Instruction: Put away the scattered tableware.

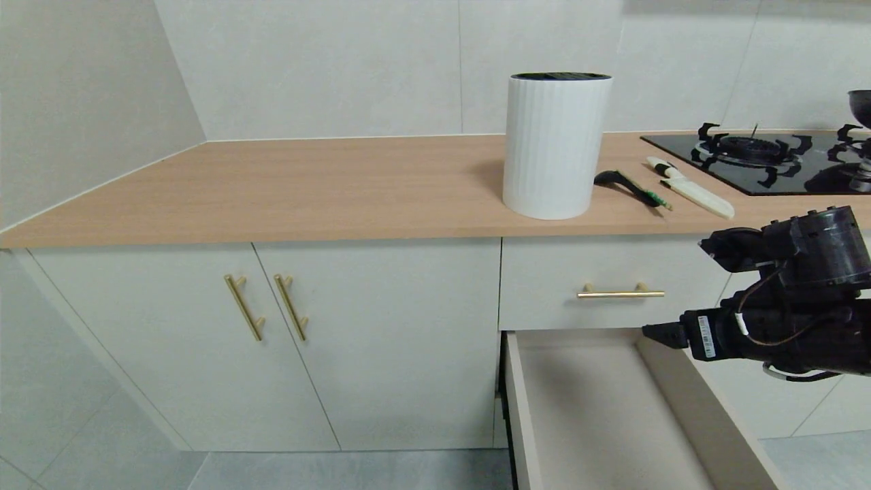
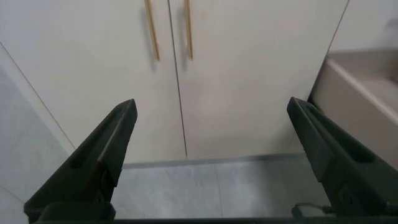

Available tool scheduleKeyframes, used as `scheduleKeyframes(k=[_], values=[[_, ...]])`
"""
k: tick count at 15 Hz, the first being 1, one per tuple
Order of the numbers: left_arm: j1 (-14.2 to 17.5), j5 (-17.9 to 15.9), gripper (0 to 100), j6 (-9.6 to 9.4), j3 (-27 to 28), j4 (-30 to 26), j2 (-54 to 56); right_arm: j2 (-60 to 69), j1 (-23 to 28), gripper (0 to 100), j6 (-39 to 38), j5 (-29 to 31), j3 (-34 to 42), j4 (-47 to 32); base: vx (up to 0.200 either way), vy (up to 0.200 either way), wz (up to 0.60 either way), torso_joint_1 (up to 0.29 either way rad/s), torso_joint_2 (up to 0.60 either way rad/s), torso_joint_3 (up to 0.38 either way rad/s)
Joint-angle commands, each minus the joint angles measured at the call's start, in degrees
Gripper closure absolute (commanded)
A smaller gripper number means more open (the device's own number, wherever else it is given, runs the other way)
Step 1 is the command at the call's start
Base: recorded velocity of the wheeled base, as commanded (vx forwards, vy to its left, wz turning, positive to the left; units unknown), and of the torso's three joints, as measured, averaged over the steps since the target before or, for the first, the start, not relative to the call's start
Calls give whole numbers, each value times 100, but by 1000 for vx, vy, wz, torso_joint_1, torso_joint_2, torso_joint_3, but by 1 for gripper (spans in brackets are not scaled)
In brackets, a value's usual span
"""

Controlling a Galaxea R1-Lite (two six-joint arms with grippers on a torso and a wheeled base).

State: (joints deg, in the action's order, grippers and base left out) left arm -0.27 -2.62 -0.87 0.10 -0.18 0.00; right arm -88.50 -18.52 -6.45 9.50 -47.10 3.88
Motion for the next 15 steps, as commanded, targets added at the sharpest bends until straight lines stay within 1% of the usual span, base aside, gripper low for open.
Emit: scheduleKeyframes(k=[1,7,15], values=[[0,-2,0,-1,-1,1,0,-18,-3,0,-6,0,-9,8,0,0,0,168,-476,-305],[0,-2,0,-1,-1,1,0,-27,-3,0,3,8,0,8,0,0,0,184,-471,-288],[0,-2,0,-1,-1,1,0,-114,-3,0,3,8,8,8,0,0,0,220,-500,-284]])
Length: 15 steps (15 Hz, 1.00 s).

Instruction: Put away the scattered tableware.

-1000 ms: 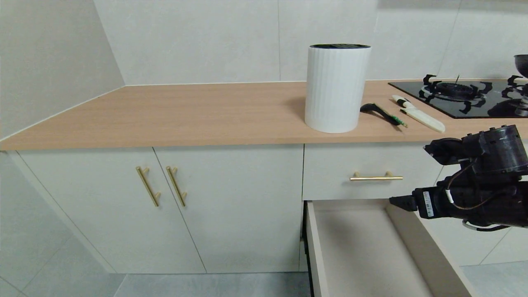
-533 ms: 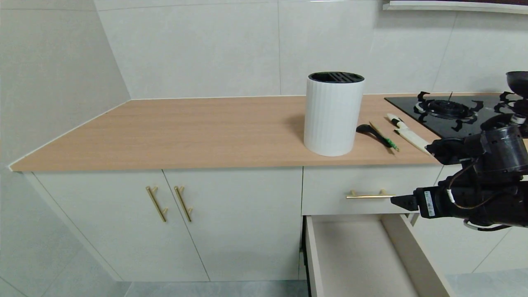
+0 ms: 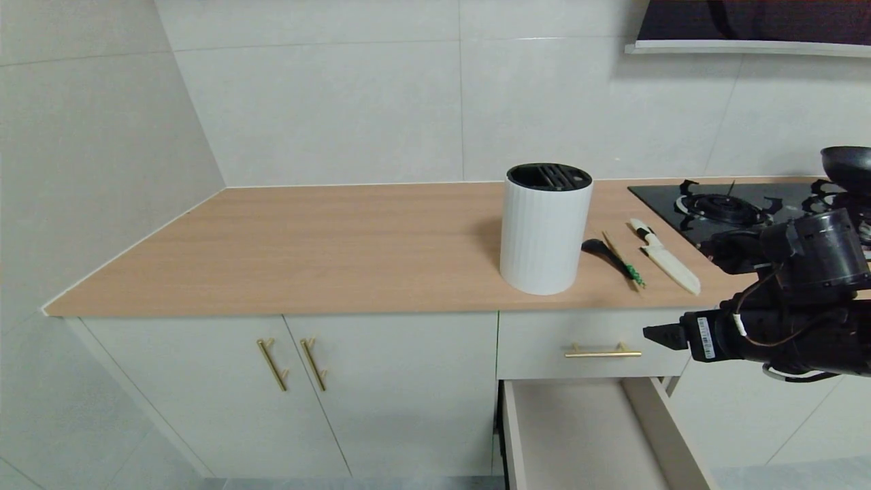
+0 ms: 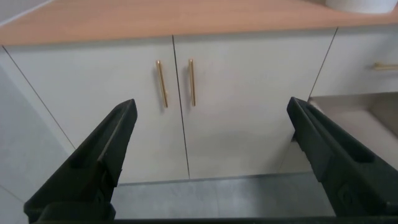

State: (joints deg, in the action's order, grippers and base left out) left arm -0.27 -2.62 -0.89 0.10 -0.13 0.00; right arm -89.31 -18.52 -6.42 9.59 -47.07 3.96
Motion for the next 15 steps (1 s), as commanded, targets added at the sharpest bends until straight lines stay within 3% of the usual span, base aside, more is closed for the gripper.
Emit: scheduleKeyframes(k=[1,4,8,13,15], values=[[0,-2,0,1,-1,-4,0,-87,-3,0,1,-1,5,-1,0,0,0,183,-393,-212],[0,-2,0,1,-1,-4,0,-315,-3,0,1,43,-4,131,0,0,0,67,-144,-80],[0,-2,0,1,-1,-4,0,-764,164,0,10,157,-180,905,0,0,0,0,0,0],[0,-2,0,1,-1,-4,0,-2020,349,0,168,78,-1903,702,0,0,0,0,0,0],[0,-2,0,1,-1,-4,0,-2565,463,0,150,148,-2219,667,0,0,0,0,0,0]])
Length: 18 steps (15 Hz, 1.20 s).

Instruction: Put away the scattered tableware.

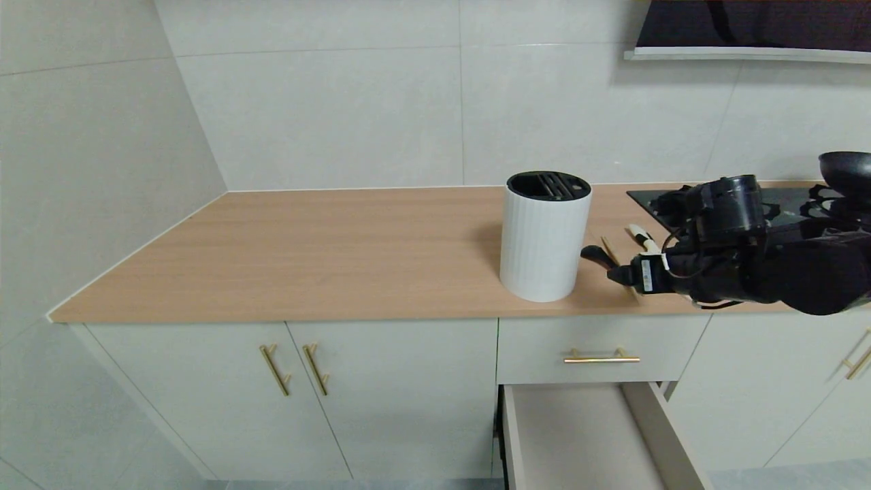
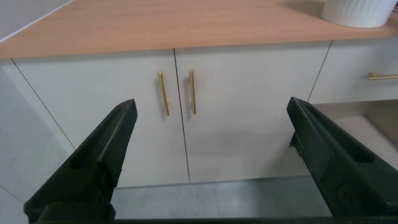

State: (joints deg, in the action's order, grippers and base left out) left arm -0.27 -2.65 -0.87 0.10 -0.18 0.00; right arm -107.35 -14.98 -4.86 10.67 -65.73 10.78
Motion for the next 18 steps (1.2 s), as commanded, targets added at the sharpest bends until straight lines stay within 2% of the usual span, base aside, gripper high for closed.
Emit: scheduleKeyframes(k=[1,3,7,18], values=[[0,1,0,-1,-1,1,0,-796,127,0,3,50,-353,-5,0,0,0,0,0,0],[0,1,0,-1,-1,1,0,-1139,382,0,-15,155,-484,144,0,0,0,0,0,0],[0,1,0,-1,-1,1,0,-1201,558,0,-23,296,-564,197,0,0,0,0,0,0],[0,1,0,-1,-1,1,0,-1455,575,0,-50,287,-660,487,0,0,0,0,0,0]])
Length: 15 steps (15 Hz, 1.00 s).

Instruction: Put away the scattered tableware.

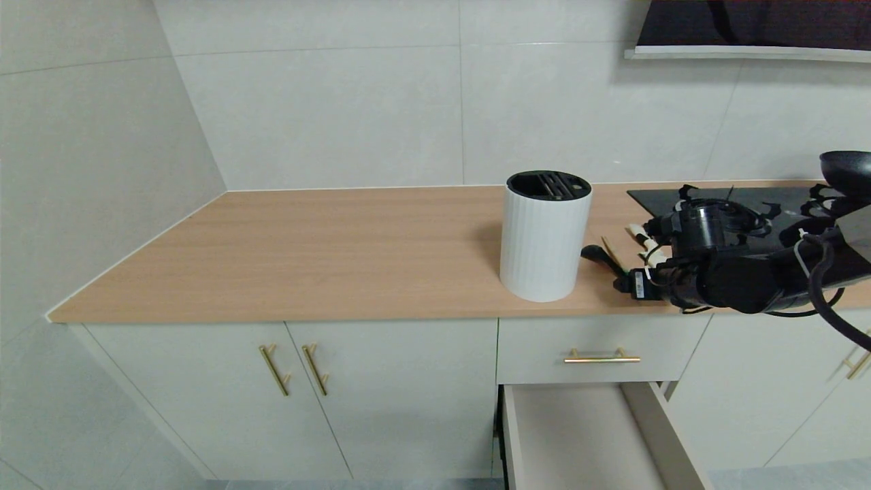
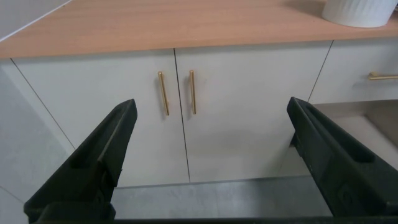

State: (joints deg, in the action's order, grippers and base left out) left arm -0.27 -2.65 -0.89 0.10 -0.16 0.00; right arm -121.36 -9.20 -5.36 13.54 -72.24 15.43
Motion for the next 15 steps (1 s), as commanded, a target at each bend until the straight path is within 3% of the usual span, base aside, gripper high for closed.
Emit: scheduleKeyframes(k=[1,3,4,15], values=[[0,1,0,1,-1,-2,0,-90,-2,0,-17,-1,-9,47,0,0,0,0,0,0],[0,1,0,1,-1,-2,0,-125,-29,0,-140,-1,-18,56,0,0,0,0,0,0],[0,1,0,1,-1,-2,0,-134,-46,100,-149,-1,-36,47,0,0,0,0,0,0],[0,1,0,1,-1,-2,0,7,-46,100,-176,8,8,39,0,0,0,0,0,0]])
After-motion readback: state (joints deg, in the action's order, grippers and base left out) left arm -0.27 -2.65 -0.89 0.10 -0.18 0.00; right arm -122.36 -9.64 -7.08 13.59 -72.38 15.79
